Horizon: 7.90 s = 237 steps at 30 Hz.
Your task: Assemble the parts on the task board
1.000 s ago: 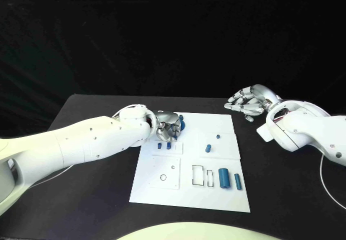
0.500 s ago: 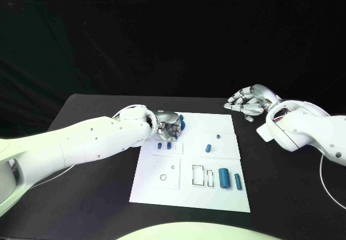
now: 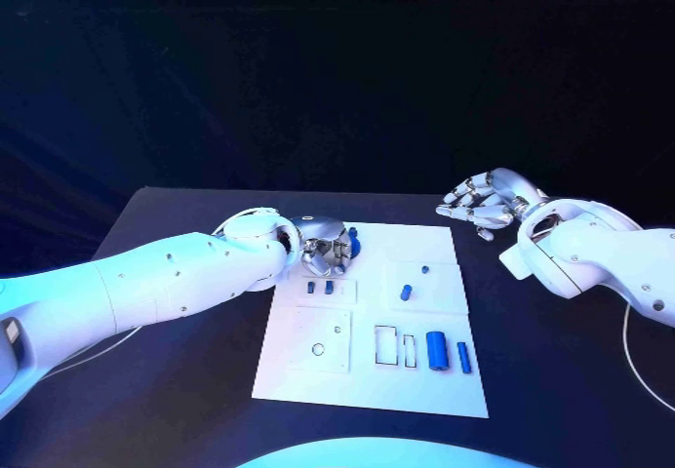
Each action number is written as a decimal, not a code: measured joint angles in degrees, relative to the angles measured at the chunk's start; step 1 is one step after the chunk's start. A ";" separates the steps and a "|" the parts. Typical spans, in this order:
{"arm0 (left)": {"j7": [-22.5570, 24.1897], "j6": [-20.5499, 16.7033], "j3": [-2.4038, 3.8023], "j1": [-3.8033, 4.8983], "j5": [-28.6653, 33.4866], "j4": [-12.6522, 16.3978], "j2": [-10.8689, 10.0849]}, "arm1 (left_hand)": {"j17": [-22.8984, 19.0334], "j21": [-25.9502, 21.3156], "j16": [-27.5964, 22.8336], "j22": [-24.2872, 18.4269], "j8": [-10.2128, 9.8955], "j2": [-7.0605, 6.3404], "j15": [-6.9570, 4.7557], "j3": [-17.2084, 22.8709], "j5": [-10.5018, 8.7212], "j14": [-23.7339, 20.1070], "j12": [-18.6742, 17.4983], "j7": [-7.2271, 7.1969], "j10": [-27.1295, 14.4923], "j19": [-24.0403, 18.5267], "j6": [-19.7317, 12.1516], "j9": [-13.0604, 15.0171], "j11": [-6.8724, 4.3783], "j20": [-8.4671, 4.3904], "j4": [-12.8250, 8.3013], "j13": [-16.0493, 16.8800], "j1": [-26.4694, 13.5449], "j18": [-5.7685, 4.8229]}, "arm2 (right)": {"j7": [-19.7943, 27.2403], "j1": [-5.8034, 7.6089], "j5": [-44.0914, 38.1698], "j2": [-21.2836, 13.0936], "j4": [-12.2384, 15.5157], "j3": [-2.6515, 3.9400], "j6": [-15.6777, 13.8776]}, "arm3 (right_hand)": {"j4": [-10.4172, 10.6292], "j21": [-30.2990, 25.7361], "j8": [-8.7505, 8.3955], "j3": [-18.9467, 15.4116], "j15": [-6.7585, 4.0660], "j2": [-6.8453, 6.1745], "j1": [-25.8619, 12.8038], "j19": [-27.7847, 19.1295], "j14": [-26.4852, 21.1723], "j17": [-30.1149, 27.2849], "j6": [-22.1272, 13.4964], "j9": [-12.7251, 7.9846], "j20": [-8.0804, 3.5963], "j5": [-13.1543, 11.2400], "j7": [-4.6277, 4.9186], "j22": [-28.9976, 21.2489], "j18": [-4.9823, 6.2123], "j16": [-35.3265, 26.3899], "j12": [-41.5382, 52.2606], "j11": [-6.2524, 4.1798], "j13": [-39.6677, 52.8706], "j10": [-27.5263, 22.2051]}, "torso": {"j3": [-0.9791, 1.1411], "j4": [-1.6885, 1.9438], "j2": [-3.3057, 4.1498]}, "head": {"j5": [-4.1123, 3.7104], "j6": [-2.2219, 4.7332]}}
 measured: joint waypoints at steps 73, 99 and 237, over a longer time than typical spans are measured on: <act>-0.22 4.71 1.85 -0.10 2.94 0.65 -3.76 | -1.25 0.21 -0.01 -0.19 -1.42 -0.35 0.00 -0.59 -0.26 -0.01 -2.31 0.31 1.18 -0.15 0.29 -0.20 0.17 0.12 -0.69 -0.39 -0.94 0.01 | -0.08 -0.05 -0.18 -0.41 0.12 0.00 0.00 | 0.00 0.00 0.00 -0.32 0.00 0.00 0.00 0.00 0.00 -0.02 -0.01 -0.05 0.00 0.00 -0.02 -0.05 0.00 0.00 -0.36 -0.10 -0.61 0.52 | -0.02 0.01 0.07 | 0.40 -0.18; 0.37 4.41 1.50 -0.36 2.95 0.29 -4.06 | -2.51 -0.24 -0.01 -0.76 -5.27 -1.40 0.43 -0.91 -0.25 -0.44 -4.54 1.37 1.59 -1.05 -2.42 -1.07 0.58 0.59 -0.68 -0.32 -1.99 0.01 | -0.08 -0.11 -0.22 -0.41 0.06 -0.01 0.00 | -0.01 -0.22 0.00 -0.32 0.00 0.00 0.00 0.00 0.00 -0.26 -0.01 -0.11 0.00 0.00 -0.02 -0.13 -0.01 -0.22 -0.58 -0.10 -0.75 0.52 | 0.00 -0.03 0.05 | 0.32 -0.26; 16.52 -6.65 3.29 -0.29 68.84 12.94 -17.38 | -32.51 -10.52 -20.37 -12.15 -9.54 0.71 2.99 1.78 -0.25 -15.89 -10.74 4.90 -3.28 -13.85 -5.34 -3.47 4.35 1.93 -7.15 -2.21 -1.99 0.92 | -6.22 -7.94 -44.87 4.95 -0.19 -0.70 7.69 | -14.09 17.60 -5.79 37.47 -1.45 -7.42 1.16 5.53 0.21 5.99 14.52 4.76 -1.87 -0.48 -2.23 8.17 -1.37 5.87 -23.21 -1.52 -13.86 17.72 | -0.06 -0.07 -0.01 | -4.44 0.08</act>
